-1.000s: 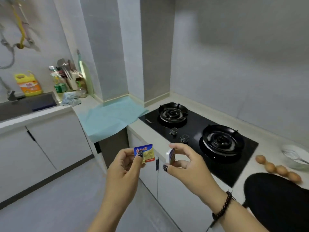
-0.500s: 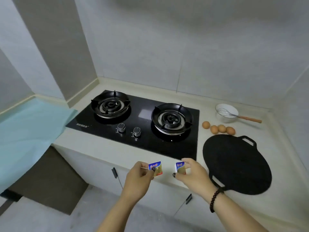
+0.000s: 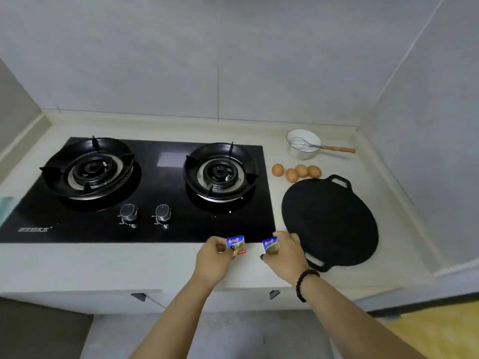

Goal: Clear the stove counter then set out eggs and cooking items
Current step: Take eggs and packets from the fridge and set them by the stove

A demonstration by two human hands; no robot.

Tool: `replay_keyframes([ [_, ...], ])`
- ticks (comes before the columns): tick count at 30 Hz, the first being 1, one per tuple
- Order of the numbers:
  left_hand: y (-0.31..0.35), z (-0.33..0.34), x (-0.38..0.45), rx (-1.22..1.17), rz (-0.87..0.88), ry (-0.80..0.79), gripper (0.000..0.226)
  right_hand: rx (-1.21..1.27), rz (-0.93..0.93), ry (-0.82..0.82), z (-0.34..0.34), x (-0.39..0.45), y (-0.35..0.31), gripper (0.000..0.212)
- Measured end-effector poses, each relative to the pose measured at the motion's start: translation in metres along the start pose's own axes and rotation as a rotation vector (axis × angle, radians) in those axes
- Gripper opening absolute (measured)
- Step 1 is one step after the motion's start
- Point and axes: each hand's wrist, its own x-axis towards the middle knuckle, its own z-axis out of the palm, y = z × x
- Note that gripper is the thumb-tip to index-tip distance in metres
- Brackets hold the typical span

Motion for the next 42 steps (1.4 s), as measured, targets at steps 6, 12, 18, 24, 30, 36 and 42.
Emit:
replay_keyframes([
  [6, 0.017, 0.029, 0.028, 0.031, 0.032, 0.002, 0.017, -0.095, -0.037, -0.081, -0.013, 0.035, 0.011, 0.065],
  [12, 0.028, 0.061, 0.056, 0.118, 0.034, 0.135, 0.013, -0.171, -0.159, -0.178, -0.020, 0.082, 0.017, 0.066],
  [18, 0.034, 0.093, 0.061, 0.118, -0.130, 0.337, 0.012, -0.280, -0.310, -0.269, -0.021, 0.108, 0.029, 0.058],
  [24, 0.050, 0.113, 0.064, 0.098, -0.215, 0.515, 0.015, -0.277, -0.435, -0.362, -0.038, 0.131, 0.045, 0.062],
  [30, 0.088, 0.117, 0.068, 0.055, -0.217, 0.690, 0.020, -0.161, -0.413, -0.300, -0.091, 0.164, 0.056, 0.050],
  [36, 0.145, 0.142, 0.095, -0.026, -0.037, 0.523, 0.015, 0.143, -0.349, -0.087, -0.188, 0.205, 0.065, 0.029],
  [42, 0.211, 0.196, 0.164, -0.033, 0.054, 0.171, 0.012, 0.235, -0.335, 0.211, -0.266, 0.265, 0.069, 0.028],
])
